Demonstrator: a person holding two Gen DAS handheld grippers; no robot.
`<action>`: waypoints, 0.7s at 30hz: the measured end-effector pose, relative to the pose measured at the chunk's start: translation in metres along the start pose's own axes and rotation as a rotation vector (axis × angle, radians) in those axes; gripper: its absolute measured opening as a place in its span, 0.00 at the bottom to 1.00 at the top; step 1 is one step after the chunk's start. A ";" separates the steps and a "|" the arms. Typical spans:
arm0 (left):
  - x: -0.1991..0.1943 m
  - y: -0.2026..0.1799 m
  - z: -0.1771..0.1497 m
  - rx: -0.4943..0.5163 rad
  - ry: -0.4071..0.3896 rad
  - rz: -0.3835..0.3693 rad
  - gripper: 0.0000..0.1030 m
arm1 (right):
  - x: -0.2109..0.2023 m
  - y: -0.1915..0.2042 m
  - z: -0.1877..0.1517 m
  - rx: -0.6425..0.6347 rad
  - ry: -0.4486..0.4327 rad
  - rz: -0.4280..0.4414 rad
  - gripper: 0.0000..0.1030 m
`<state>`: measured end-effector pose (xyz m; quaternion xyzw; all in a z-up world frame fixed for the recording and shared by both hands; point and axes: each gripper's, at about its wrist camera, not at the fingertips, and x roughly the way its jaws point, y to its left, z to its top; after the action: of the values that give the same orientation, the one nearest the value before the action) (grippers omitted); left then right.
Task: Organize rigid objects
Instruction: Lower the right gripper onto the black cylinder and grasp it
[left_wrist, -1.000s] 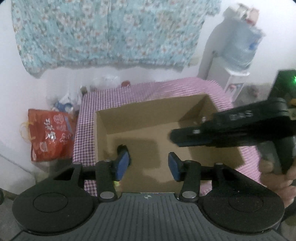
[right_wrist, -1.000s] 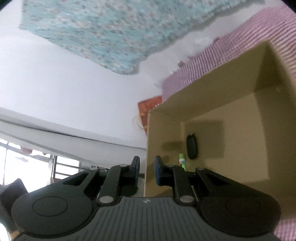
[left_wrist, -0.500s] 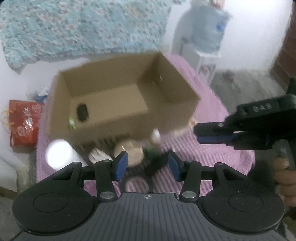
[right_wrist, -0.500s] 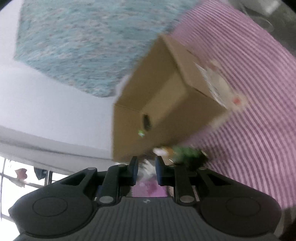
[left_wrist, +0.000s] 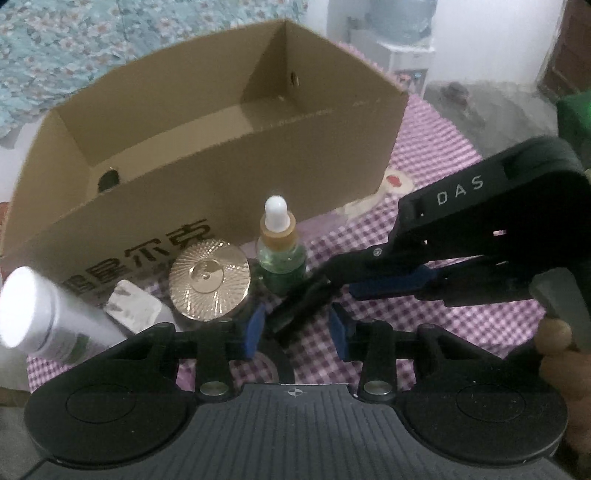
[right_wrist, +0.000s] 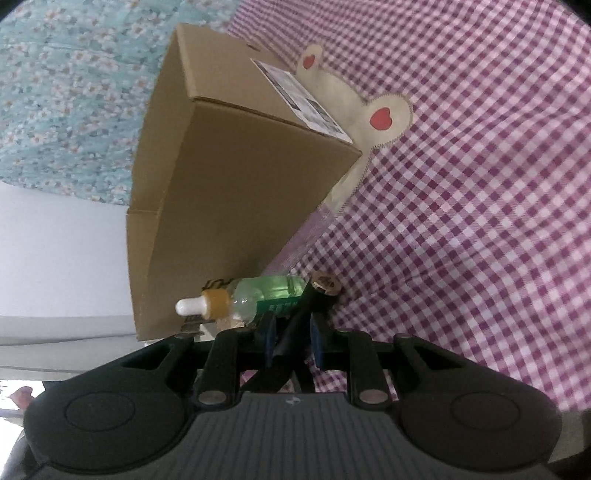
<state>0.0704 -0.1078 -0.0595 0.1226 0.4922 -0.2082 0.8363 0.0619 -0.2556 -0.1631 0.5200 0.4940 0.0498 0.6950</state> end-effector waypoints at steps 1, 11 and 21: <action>0.005 0.001 0.001 0.004 0.011 0.000 0.37 | 0.004 -0.001 0.002 0.005 0.005 -0.002 0.22; 0.022 0.006 0.000 -0.032 0.101 -0.095 0.25 | 0.013 -0.013 0.009 0.035 0.034 -0.004 0.22; 0.021 0.002 0.001 -0.050 0.110 -0.115 0.25 | 0.012 -0.013 0.010 -0.004 0.053 -0.014 0.22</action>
<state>0.0816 -0.1114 -0.0777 0.0842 0.5488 -0.2366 0.7974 0.0695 -0.2607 -0.1813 0.5137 0.5158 0.0598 0.6830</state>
